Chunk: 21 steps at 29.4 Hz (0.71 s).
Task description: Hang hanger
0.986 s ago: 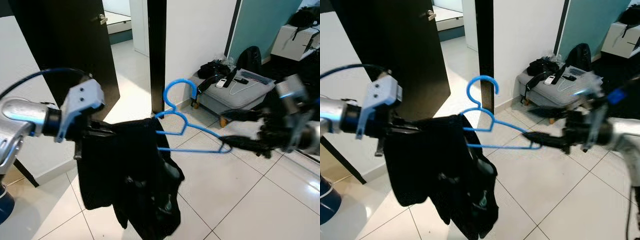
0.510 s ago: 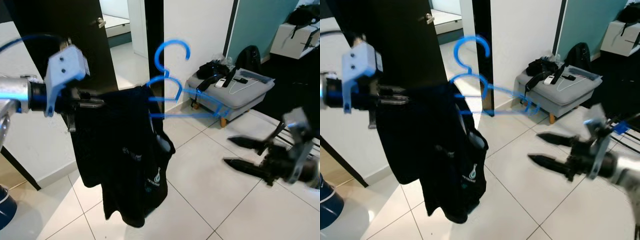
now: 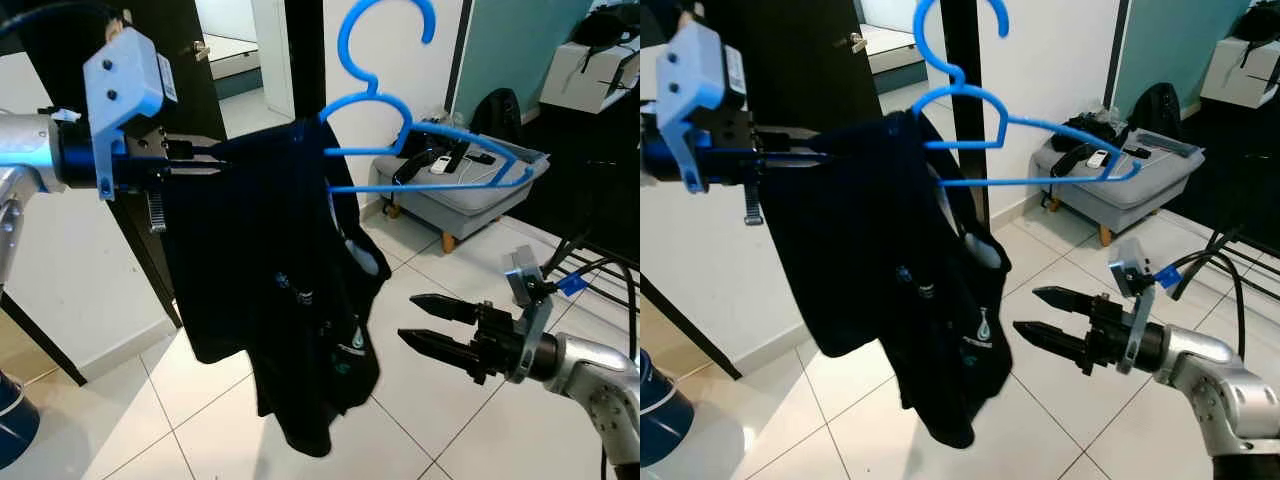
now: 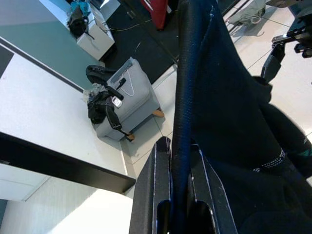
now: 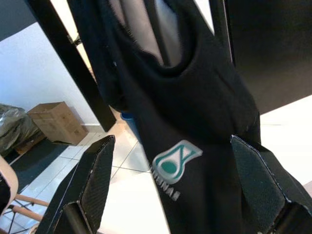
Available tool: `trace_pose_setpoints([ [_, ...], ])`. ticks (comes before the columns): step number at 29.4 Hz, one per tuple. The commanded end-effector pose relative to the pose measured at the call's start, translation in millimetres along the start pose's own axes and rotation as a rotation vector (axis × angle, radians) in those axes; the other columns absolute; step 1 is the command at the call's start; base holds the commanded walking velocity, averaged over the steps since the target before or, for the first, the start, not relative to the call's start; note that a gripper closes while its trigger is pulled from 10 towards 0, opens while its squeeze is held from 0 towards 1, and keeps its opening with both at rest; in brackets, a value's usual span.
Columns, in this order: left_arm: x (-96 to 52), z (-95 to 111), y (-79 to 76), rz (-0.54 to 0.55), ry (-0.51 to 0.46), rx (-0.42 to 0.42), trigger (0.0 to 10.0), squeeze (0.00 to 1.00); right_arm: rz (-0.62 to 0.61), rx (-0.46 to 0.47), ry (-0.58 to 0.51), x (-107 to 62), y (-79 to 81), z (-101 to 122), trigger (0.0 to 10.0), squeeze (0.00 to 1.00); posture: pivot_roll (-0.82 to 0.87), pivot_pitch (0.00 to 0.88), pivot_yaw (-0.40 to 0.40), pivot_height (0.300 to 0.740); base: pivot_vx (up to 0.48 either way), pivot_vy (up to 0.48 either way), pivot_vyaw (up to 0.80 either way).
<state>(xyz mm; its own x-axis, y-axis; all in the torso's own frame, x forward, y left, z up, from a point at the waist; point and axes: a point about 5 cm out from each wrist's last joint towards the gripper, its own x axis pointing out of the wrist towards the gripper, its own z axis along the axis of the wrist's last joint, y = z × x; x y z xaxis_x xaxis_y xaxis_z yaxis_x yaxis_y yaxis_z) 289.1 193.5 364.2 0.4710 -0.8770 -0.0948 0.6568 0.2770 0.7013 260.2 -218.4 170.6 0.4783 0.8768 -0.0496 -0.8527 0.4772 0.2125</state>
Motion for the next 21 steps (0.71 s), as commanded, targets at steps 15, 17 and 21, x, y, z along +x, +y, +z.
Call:
trace_pose_setpoints([
  [15,5.3,22,-1.1,-0.033,-0.121,0.029,10.0,0.0,0.076,-0.061,-0.061,25.6,8.6,11,3.0,0.0,-0.04,0.0,0.078,0.731,0.0,0.0,0.0],
  [17,5.2,23,-1.2,-0.036,-0.128,0.029,10.0,0.0,0.079,-0.063,-0.066,26.6,8.6,11,0.0,0.0,-0.04,0.0,0.08,0.731,0.0,0.0,0.0],
  [21,4.8,23,-0.9,-0.035,-0.126,0.029,10.0,0.0,0.082,-0.065,-0.069,27.2,8.7,12,0.0,0.0,-0.03,0.0,0.078,0.731,0.0,0.0,0.0],
])
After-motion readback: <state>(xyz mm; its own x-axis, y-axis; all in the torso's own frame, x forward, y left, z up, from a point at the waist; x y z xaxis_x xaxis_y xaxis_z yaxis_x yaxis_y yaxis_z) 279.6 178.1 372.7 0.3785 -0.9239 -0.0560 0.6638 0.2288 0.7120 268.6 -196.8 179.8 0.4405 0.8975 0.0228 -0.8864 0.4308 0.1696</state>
